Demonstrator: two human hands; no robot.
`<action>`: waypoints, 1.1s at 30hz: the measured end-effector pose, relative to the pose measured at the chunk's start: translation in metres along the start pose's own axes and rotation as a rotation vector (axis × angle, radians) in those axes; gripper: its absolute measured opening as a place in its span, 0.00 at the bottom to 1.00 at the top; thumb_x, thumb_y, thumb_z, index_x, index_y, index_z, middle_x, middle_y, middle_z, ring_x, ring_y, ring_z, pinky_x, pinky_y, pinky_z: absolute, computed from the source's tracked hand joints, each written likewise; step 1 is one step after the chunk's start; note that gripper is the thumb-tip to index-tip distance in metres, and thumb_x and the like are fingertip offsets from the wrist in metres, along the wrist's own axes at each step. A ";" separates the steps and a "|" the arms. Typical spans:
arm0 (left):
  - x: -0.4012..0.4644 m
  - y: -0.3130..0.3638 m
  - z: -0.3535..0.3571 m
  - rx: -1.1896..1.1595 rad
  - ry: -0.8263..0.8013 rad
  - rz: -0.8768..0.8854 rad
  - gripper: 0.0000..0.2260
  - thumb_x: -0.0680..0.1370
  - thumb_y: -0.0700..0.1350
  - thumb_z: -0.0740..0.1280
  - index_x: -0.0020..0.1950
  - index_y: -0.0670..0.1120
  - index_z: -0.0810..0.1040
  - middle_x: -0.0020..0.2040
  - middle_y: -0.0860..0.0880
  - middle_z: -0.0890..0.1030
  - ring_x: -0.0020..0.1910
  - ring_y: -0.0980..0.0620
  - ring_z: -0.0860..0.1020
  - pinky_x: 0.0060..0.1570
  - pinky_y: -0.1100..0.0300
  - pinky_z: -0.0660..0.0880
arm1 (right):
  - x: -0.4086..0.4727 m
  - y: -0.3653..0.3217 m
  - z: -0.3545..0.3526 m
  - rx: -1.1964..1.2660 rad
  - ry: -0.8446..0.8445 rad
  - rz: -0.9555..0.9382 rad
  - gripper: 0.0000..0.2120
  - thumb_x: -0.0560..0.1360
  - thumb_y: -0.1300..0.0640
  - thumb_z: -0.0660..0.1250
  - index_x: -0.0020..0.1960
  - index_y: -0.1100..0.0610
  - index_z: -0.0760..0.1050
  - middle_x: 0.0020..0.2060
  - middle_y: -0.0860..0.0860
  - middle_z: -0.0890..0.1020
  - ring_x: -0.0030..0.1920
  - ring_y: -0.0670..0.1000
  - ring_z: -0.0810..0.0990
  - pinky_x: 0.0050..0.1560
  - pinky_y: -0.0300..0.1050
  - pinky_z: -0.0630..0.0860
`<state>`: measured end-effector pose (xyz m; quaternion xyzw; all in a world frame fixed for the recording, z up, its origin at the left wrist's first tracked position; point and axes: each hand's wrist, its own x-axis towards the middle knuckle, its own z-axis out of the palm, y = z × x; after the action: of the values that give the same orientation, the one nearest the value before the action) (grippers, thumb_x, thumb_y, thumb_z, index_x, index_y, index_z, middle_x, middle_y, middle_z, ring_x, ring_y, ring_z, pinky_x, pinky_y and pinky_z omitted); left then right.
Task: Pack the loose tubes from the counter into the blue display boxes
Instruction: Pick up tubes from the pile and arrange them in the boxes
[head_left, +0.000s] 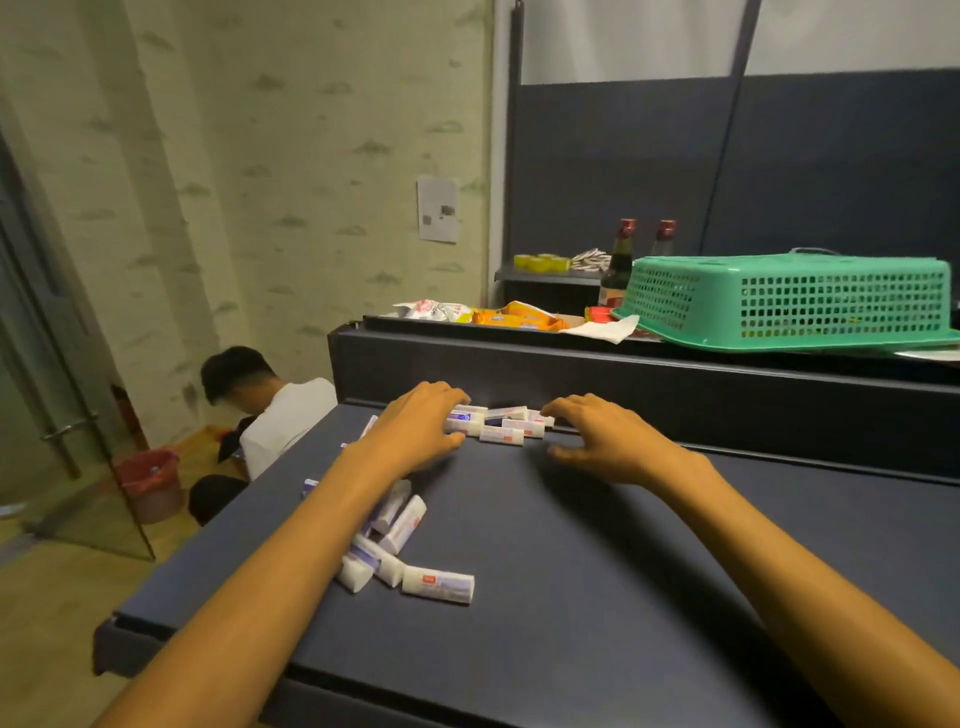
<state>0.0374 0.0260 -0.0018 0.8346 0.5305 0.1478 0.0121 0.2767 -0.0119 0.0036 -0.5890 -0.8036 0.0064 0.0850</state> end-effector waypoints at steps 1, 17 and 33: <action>0.005 -0.001 0.001 0.002 -0.010 0.006 0.21 0.77 0.49 0.68 0.69 0.52 0.71 0.64 0.50 0.75 0.62 0.50 0.72 0.59 0.54 0.71 | 0.002 0.002 0.000 0.003 0.005 0.001 0.24 0.77 0.46 0.66 0.71 0.49 0.66 0.65 0.51 0.74 0.62 0.51 0.73 0.60 0.49 0.74; 0.024 -0.031 0.011 -0.086 -0.068 0.118 0.11 0.75 0.47 0.71 0.57 0.51 0.77 0.56 0.48 0.77 0.53 0.47 0.77 0.53 0.54 0.75 | 0.004 -0.013 -0.007 0.035 0.087 0.115 0.22 0.77 0.47 0.67 0.69 0.50 0.69 0.62 0.49 0.76 0.59 0.49 0.75 0.57 0.46 0.75; -0.004 -0.049 -0.010 -0.535 0.148 0.275 0.12 0.69 0.40 0.77 0.47 0.48 0.77 0.45 0.50 0.81 0.44 0.55 0.79 0.45 0.62 0.77 | -0.005 -0.051 0.013 0.108 0.097 0.274 0.22 0.77 0.50 0.67 0.69 0.50 0.68 0.64 0.50 0.76 0.61 0.50 0.75 0.61 0.47 0.74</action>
<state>-0.0099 0.0426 -0.0016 0.8528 0.3541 0.3429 0.1725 0.2276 -0.0308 -0.0042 -0.6874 -0.7091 0.0330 0.1536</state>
